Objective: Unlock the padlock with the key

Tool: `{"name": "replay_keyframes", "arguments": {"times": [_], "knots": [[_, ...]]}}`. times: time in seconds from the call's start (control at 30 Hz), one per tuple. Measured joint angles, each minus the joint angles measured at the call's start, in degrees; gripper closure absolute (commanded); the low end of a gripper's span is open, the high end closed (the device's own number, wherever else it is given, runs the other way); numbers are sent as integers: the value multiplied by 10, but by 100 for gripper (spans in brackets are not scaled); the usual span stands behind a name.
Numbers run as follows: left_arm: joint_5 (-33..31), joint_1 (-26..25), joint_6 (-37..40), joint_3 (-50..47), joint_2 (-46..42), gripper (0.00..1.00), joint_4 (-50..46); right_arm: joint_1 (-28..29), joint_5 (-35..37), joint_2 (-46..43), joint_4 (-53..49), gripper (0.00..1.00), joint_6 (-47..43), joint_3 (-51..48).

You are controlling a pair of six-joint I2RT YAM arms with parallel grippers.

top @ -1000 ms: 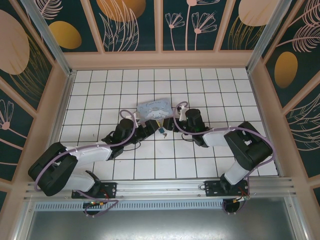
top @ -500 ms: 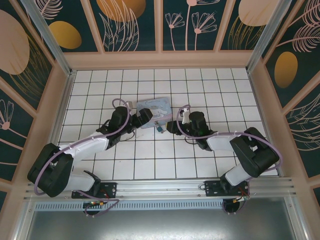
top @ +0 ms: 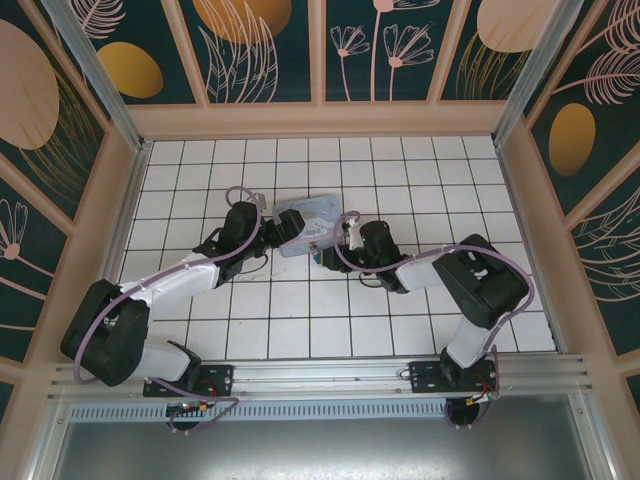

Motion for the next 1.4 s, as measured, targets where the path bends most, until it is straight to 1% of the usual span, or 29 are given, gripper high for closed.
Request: {"name": "replay_keyframes", "arguments": {"times": [0.2,0.43,0.5,0.63,0.7,0.87,0.93,1.0,1.03,1.17,1.4], "knots": [[0,4,2,0,4,1,-5,4,0,30,-3,59,-10,15],[2,5,2,0,13,2,-6,6,-9,36,-3,60,-12,21],[3,5,2,0,17,2,-6,7,-11,38,-3,61,-13,22],[3,5,2,0,21,1,-6,8,-11,46,-2,68,-15,28],[4,5,2,0,21,1,-6,9,-12,50,-1,73,-16,31],[4,5,2,0,21,2,-6,12,-20,55,1,90,-16,33],[4,5,3,0,22,1,-6,13,-20,55,1,93,-15,34],[3,5,7,0,22,1,-7,13,-20,55,0,99,-13,34],[2,5,9,1,22,1,-8,13,-20,55,1,100,-13,34],[-16,5,30,12,23,2,-28,13,-18,52,0,100,-3,32],[-65,5,79,53,40,1,-73,16,5,33,-5,100,48,16]]}}
